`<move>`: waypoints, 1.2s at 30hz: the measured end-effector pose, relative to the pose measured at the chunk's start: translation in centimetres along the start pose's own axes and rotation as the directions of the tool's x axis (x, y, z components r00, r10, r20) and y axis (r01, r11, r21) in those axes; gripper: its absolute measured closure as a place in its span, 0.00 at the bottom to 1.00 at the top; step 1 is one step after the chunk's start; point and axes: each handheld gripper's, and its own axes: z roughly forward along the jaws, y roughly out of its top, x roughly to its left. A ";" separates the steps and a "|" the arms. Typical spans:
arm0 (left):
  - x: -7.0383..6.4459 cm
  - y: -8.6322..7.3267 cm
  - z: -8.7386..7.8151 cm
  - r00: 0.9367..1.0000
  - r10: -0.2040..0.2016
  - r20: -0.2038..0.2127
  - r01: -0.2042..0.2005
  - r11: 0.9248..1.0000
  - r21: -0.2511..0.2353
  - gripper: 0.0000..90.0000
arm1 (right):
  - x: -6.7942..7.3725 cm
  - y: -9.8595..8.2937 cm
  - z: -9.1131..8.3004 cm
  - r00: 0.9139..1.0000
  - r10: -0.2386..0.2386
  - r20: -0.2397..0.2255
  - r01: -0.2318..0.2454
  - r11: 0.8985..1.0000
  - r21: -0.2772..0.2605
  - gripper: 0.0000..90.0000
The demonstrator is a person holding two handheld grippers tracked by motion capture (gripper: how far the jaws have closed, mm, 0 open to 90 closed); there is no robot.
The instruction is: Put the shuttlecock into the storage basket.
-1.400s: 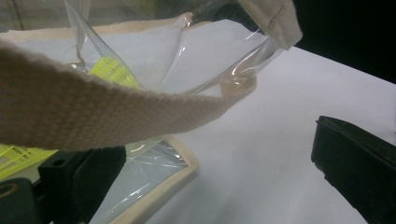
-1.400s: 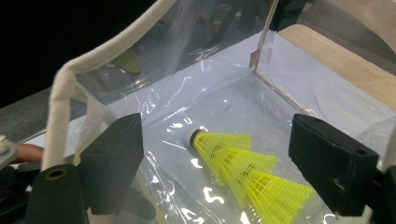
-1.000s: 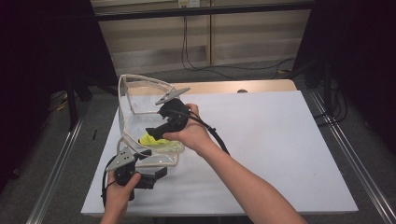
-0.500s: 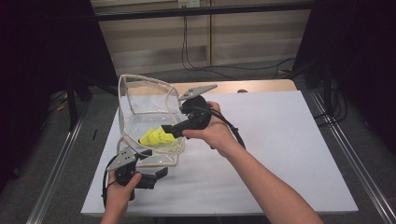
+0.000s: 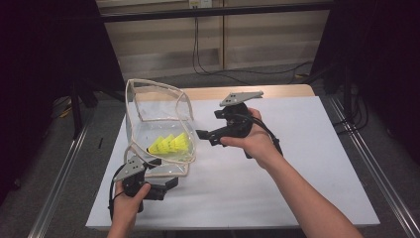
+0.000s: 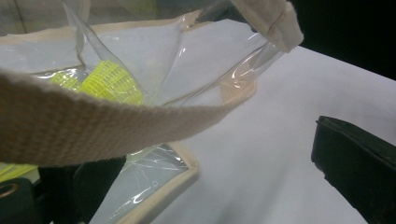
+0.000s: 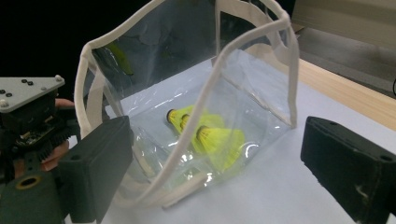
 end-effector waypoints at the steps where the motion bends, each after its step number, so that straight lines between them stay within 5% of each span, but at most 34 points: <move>1: 0.0 0.0 0.0 1.000 -0.003 -0.001 0.003 1.000 0.001 0.04 | -0.2 -0.3 -0.2 1.000 -0.002 0.001 0.002 1.000 0.000 0.10; 36: -0.1 0.0 0.1 1.000 0.002 -0.003 -0.002 1.000 0.003 0.04 | -4.1 -8.4 -5.3 0.997 0.018 0.080 -0.015 0.999 -0.033 0.10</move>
